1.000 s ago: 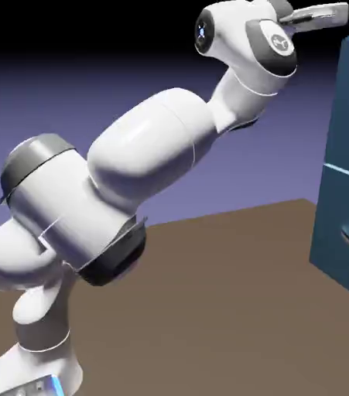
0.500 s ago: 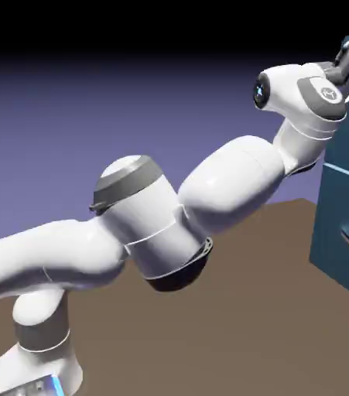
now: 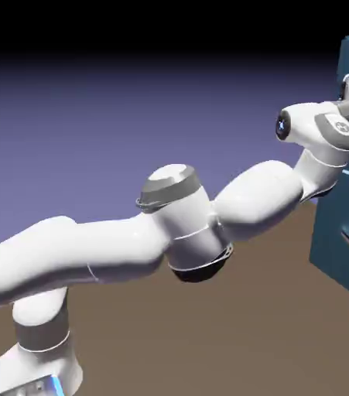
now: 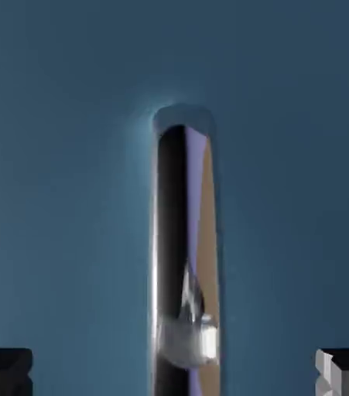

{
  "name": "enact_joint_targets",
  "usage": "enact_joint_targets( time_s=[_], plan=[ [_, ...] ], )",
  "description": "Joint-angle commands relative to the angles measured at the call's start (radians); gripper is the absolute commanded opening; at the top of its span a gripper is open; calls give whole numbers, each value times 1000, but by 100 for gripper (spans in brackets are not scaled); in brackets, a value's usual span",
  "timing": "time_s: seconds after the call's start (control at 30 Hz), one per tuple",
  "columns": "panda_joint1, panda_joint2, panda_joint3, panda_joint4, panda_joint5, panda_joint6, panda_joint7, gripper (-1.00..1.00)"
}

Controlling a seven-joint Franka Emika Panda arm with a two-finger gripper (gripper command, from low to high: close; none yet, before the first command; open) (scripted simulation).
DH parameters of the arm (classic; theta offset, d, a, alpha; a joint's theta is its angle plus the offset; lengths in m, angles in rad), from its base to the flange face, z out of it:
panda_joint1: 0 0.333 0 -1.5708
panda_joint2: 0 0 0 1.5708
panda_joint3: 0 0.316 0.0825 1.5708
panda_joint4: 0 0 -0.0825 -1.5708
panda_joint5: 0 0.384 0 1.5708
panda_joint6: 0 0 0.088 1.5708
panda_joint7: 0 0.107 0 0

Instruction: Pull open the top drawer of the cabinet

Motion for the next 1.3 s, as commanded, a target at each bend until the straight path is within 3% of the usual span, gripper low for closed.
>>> enact_joint_targets(
  time_s=[0.0, 0.03, 0.07, 0.63, 1.27],
  plan=[
    [25, -8, -2, 36, 10, 9, -23, 0],
    [29, -10, -3, 43, 12, 11, -27, 0],
    [29, -10, -3, 43, 12, 11, -27, -100],
    [-337, -58, 170, -537, -140, -214, 122, -100],
    [-870, -73, 375, -1224, -73, -382, 260, -100]
  ],
)
